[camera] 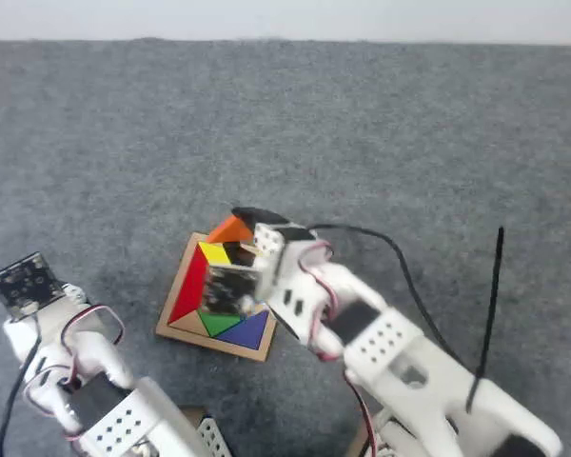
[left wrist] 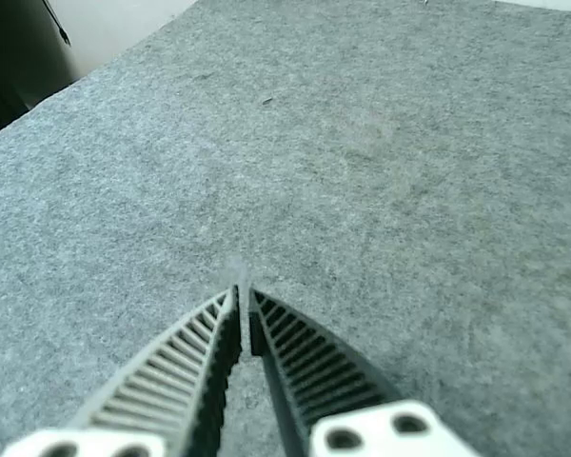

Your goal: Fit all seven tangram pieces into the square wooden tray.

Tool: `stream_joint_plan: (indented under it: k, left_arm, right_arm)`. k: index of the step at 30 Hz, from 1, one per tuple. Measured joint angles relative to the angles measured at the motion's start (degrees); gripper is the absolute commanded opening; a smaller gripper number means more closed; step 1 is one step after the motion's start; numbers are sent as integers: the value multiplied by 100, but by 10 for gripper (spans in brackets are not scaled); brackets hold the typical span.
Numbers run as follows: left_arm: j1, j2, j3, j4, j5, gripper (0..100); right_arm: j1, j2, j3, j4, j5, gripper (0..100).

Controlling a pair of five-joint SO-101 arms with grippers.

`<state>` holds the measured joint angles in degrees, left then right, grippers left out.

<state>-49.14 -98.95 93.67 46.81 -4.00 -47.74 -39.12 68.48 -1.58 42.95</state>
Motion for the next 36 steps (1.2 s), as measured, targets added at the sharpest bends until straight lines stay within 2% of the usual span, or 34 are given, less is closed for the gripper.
stream_joint_plan:
  k: [4, 9, 13, 16, 20, 24, 28, 31, 36]
  left_arm:
    - [0, 0, 0, 0, 0, 16]
    - [0, 0, 0, 0, 0, 16]
    - [0, 0, 0, 0, 0, 16]
    - [369, 0, 0, 0, 0, 16]
    - [1275, 0, -237, 255, -9, 16]
    - [2567, 0, -958, 835, -9, 16]
    - [4123, 0, -1864, 1424, 290, 31]
    - [5143, -79, -2321, 1582, 826, 100]
    - [5741, -79, -2488, 1653, 1644, 192]
  right_arm:
    - [0, -237, 774, -967, -1512, 12]
    - [0, -246, 826, -1178, -3771, 9]
    - [0, -457, 677, -1055, -4571, 9]
    - [0, -782, 132, -475, -5116, 9]
    - [0, -1415, -712, 598, -6004, 9]
    - [0, -2127, -1108, 1327, -6664, 9]
    - [0, -2444, -1099, 1451, -6796, 9]
    - [9, -2532, -967, 1451, -6813, 9]
    - [193, -2910, -941, 1468, -6813, 9]
